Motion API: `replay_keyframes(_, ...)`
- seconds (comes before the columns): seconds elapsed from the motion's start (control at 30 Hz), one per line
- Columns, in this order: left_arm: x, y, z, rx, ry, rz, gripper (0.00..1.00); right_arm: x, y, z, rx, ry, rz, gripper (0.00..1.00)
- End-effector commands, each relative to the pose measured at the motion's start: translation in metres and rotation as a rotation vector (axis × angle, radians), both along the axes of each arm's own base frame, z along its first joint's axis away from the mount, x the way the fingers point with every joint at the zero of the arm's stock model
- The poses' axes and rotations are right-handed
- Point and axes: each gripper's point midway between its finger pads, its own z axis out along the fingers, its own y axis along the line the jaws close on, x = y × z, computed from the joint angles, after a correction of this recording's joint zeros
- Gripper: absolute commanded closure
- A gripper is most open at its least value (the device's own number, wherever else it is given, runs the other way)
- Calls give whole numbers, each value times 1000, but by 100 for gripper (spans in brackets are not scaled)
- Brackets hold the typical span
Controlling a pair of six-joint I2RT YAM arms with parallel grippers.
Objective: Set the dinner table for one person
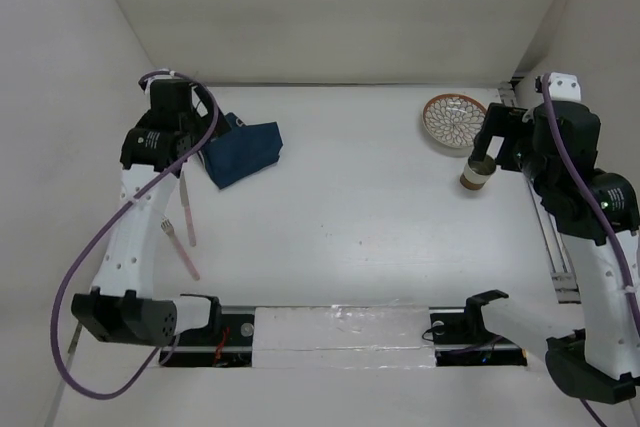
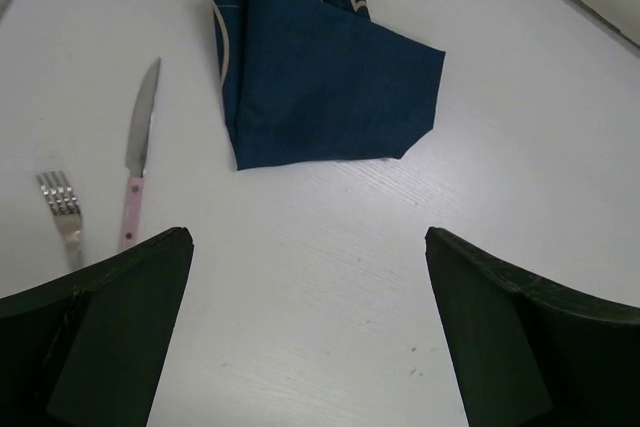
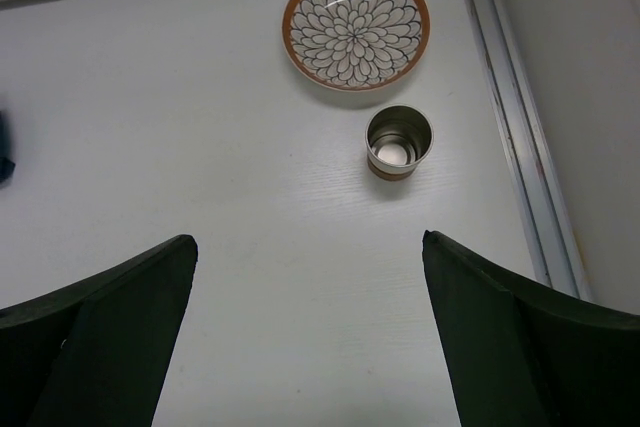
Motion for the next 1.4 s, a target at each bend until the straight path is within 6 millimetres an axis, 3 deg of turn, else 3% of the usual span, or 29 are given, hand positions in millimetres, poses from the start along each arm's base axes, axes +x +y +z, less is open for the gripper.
replay_keyframes(0.0, 33, -19, -30, -196, 39, -73, 0, 4, 7, 8, 36, -47, 30, 0)
replay_keyframes(0.03, 44, -6, -53, -254, 84, -58, 0, 3, 14, 10, 56, -58, 68, 0)
replay_keyframes(0.1, 68, -5, -72, -390, 50, -97, 0, 6, 29, 15, 73, -106, 155, 0)
replay_keyframes(0.17, 87, -7, -74, -421, 5, -138, 0, 9, 37, 8, 78, -90, 201, 0)
replay_keyframes(0.23, 111, 2, -74, -384, -37, -129, 0, 12, 45, -1, 82, -75, 239, 0)
replay_keyframes(0.4, 178, 30, -111, -318, 16, -85, 0, 13, 56, -16, 102, -40, 296, 0)
replay_keyframes(0.47, 189, 38, -128, -299, 76, -59, 0, 13, 58, -19, 106, -30, 307, 0)
replay_keyframes(0.5, 205, 48, -135, -293, 82, -36, 0, 13, 59, -23, 105, -21, 307, 0)
replay_keyframes(0.6, 223, 57, -147, -281, 104, -38, 0, 11, 58, -25, 105, -19, 306, 0)
replay_keyframes(0.73, 236, 78, -161, -293, 127, -18, 0, 7, 57, -28, 105, -21, 307, 0)
replay_keyframes(0.87, 236, 77, -167, -321, 147, -31, 0, 10, 58, -30, 104, -10, 306, 0)
replay_keyframes(1.07, 225, 65, -180, -359, 160, -81, 1, 11, 60, -33, 107, 0, 314, 0)
replay_keyframes(1.1, 221, 64, -190, -365, 184, -77, 1, 11, 60, -33, 107, 0, 314, 0)
replay_keyframes(1.23, 215, 51, -207, -425, 199, -119, 8, 14, 62, -33, 110, 1, 322, 0)
replay_keyframes(1.37, 214, 41, -206, -463, 172, -158, 16, 16, 69, -33, 120, 3, 352, 0)
